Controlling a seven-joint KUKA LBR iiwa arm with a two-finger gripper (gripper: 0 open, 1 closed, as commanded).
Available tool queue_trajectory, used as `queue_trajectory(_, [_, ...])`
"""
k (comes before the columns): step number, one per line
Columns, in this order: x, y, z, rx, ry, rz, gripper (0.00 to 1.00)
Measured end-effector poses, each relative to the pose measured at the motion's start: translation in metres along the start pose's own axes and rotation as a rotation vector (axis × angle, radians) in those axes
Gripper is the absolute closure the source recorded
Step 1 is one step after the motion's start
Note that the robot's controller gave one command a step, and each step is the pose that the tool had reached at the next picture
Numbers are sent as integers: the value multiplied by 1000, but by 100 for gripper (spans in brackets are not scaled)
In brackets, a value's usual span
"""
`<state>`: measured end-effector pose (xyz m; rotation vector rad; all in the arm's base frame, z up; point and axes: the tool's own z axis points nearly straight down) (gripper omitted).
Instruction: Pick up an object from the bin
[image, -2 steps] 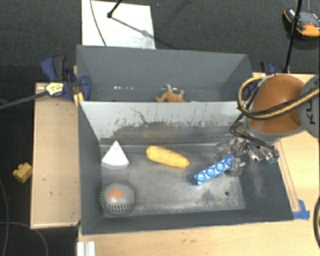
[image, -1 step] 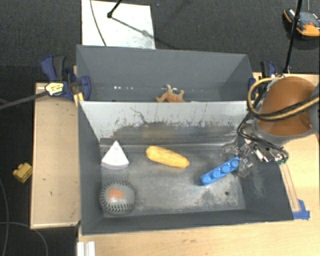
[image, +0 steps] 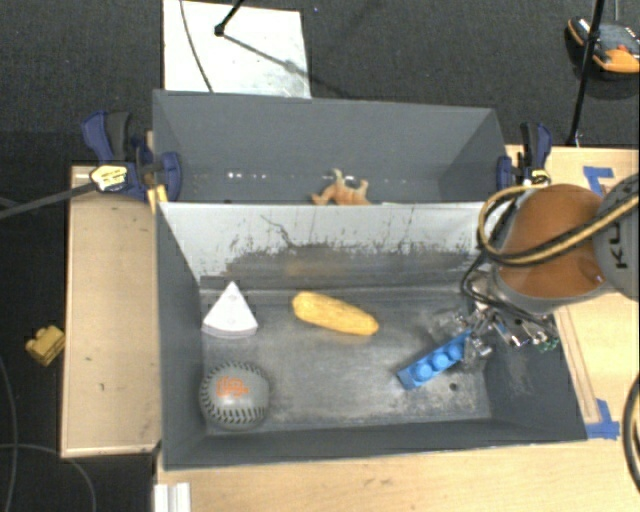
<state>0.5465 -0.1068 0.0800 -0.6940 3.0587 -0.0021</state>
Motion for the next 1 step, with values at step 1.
queue_trajectory(1, [-1, -3, 9, -6, 6, 2, 100])
